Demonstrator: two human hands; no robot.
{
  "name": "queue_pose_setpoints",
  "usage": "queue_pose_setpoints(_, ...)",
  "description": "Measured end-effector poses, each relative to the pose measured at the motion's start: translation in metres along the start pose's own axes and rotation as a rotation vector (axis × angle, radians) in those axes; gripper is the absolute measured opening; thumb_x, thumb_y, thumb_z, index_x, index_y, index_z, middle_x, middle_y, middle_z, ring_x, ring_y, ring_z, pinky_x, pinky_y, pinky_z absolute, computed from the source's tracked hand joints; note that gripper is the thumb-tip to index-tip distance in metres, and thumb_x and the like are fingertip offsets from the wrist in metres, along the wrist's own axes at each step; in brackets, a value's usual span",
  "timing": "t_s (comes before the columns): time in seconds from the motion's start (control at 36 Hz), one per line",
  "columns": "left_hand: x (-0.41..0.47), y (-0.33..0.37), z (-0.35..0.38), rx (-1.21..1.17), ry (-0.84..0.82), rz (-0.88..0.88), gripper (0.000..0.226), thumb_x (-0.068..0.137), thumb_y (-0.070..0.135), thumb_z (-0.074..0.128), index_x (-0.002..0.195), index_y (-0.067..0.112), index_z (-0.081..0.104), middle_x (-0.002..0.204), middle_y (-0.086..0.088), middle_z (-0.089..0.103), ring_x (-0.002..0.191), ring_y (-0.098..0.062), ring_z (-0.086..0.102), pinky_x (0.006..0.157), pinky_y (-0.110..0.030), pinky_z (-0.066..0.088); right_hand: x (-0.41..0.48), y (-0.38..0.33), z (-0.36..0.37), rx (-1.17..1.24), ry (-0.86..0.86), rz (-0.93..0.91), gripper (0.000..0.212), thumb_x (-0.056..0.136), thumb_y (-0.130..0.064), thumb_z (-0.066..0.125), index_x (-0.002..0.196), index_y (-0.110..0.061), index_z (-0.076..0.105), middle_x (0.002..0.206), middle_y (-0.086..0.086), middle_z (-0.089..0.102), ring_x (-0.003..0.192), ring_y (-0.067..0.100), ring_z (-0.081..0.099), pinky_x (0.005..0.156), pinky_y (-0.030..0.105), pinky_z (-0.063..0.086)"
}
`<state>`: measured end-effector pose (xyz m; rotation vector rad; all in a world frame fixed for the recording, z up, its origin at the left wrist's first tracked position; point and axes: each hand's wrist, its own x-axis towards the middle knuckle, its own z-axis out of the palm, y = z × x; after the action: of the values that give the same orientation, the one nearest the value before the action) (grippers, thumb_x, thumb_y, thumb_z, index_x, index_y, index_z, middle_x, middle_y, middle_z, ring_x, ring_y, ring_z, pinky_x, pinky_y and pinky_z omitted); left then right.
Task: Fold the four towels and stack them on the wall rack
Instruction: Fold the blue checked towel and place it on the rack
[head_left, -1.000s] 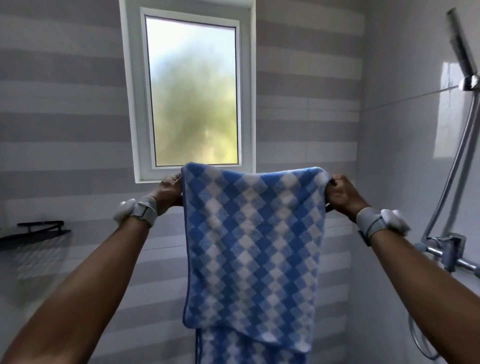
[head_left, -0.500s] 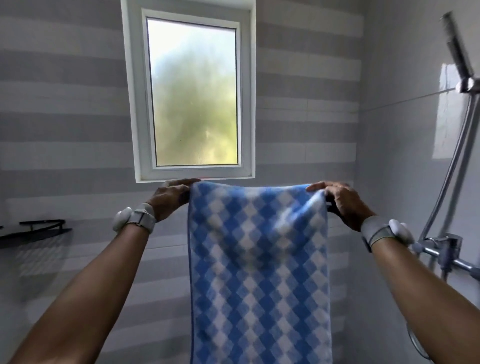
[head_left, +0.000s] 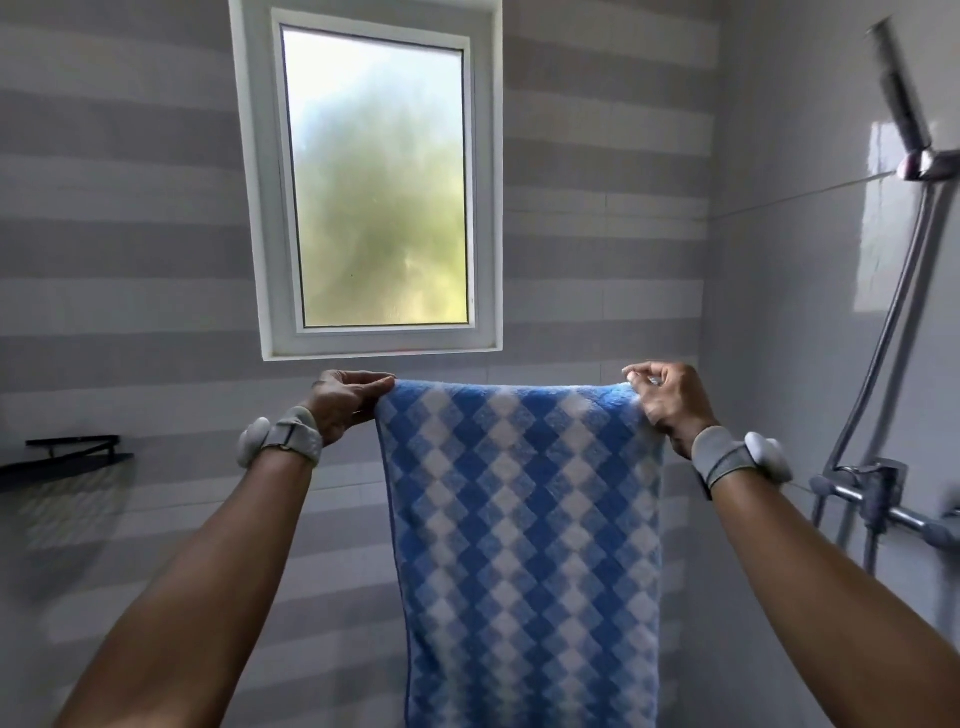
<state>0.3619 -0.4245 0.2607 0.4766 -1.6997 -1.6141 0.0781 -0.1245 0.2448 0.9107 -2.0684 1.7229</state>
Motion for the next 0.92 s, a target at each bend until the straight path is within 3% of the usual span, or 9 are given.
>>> queue_pose_setpoints(0.31, -0.005, -0.004, 0.001, -0.034, -0.018, 0.035, 0.017, 0.082, 0.008, 0.074, 0.098, 0.002, 0.071, 0.097, -0.017, 0.07, 0.075, -0.017, 0.068, 0.069, -0.023, 0.06, -0.005, 0.008, -0.006, -0.017, -0.017, 0.005, 0.016, 0.097, -0.013, 0.056, 0.098, -0.015, 0.072, 0.084, 0.007, 0.067, 0.061, 0.014, 0.053, 0.064, 0.027, 0.047)
queue_pose_setpoints(0.33, -0.005, -0.004, 0.002, -0.041, -0.019, 0.03, 0.017, 0.082, 0.007, 0.074, 0.098, 0.002, 0.071, 0.098, -0.017, 0.07, 0.077, -0.018, 0.068, 0.068, -0.023, 0.06, -0.006, 0.009, -0.006, -0.01, 0.004, 0.021, 0.008, 0.094, -0.022, 0.064, 0.095, -0.017, 0.071, 0.087, 0.006, 0.067, 0.063, 0.014, 0.055, 0.067, 0.027, 0.049)
queue_pose_setpoints(0.42, -0.006, -0.002, 0.0, -0.065, -0.085, -0.026, 0.024, 0.086, 0.005, 0.069, 0.11, 0.001, 0.068, 0.11, -0.019, 0.068, 0.089, -0.022, 0.067, 0.071, -0.024, 0.061, -0.011, 0.011, -0.005, -0.058, 0.017, 0.063, 0.04, 0.074, -0.049, 0.084, 0.095, -0.017, 0.073, 0.095, 0.002, 0.071, 0.084, 0.019, 0.067, 0.085, 0.031, 0.054)
queue_pose_setpoints(0.53, -0.01, -0.005, -0.008, -0.099, -0.337, -0.202, 0.033, 0.095, -0.001, 0.053, 0.123, 0.013, 0.062, 0.118, -0.019, 0.068, 0.089, -0.023, 0.072, 0.075, -0.03, 0.061, -0.015, 0.01, -0.003, -0.12, -0.043, 0.045, 0.024, 0.08, -0.029, 0.082, 0.098, -0.015, 0.077, 0.102, 0.009, 0.074, 0.097, 0.024, 0.07, 0.094, 0.032, 0.053)
queue_pose_setpoints(0.69, -0.005, -0.023, -0.006, -0.128, -0.312, -0.327, 0.031, 0.103, 0.016, 0.047, 0.129, 0.005, 0.06, 0.12, -0.012, 0.066, 0.08, -0.014, 0.07, 0.068, -0.024, 0.06, -0.014, 0.006, 0.003, -0.1, -0.118, 0.004, 0.021, 0.096, -0.017, 0.063, 0.114, -0.013, 0.073, 0.115, 0.008, 0.072, 0.103, 0.02, 0.067, 0.097, 0.027, 0.048)
queue_pose_setpoints(0.75, -0.005, -0.026, -0.007, -0.139, -0.325, -0.36, 0.029, 0.104, 0.011, 0.042, 0.124, 0.001, 0.061, 0.108, -0.011, 0.069, 0.077, -0.015, 0.071, 0.066, -0.025, 0.06, -0.016, 0.0, 0.004, -0.08, -0.16, 0.002, 0.028, 0.1, -0.011, 0.054, 0.124, -0.004, 0.066, 0.113, 0.01, 0.069, 0.096, 0.012, 0.063, 0.09, 0.02, 0.044)
queue_pose_setpoints(0.81, -0.006, -0.026, -0.006, -0.113, -0.266, -0.333, 0.029, 0.101, -0.002, 0.041, 0.123, -0.002, 0.06, 0.093, -0.01, 0.074, 0.071, -0.015, 0.071, 0.062, -0.024, 0.06, -0.015, 0.001, 0.004, -0.072, -0.187, 0.015, 0.032, 0.102, -0.007, 0.046, 0.13, 0.0, 0.06, 0.091, 0.0, 0.064, 0.069, -0.005, 0.056, 0.071, 0.009, 0.041)
queue_pose_setpoints(0.86, -0.001, -0.028, -0.006, -0.107, -0.119, -0.264, 0.027, 0.098, 0.0, 0.049, 0.122, -0.004, 0.061, 0.08, -0.006, 0.075, 0.061, -0.012, 0.07, 0.055, -0.021, 0.058, -0.013, 0.002, 0.001, -0.086, -0.203, 0.034, 0.037, 0.101, -0.002, 0.041, 0.134, -0.001, 0.055, 0.073, -0.013, 0.047, 0.049, -0.003, 0.046, 0.052, 0.009, 0.036)
queue_pose_setpoints(0.92, 0.004, -0.031, -0.006, -0.109, 0.0, -0.206, 0.027, 0.098, 0.008, 0.055, 0.122, 0.0, 0.064, 0.075, -0.003, 0.074, 0.058, -0.01, 0.067, 0.052, -0.018, 0.056, -0.014, 0.004, -0.001, -0.097, -0.189, 0.027, 0.041, 0.098, 0.001, 0.038, 0.136, -0.003, 0.054, 0.067, -0.011, 0.046, 0.049, 0.002, 0.039, 0.045, 0.011, 0.033)
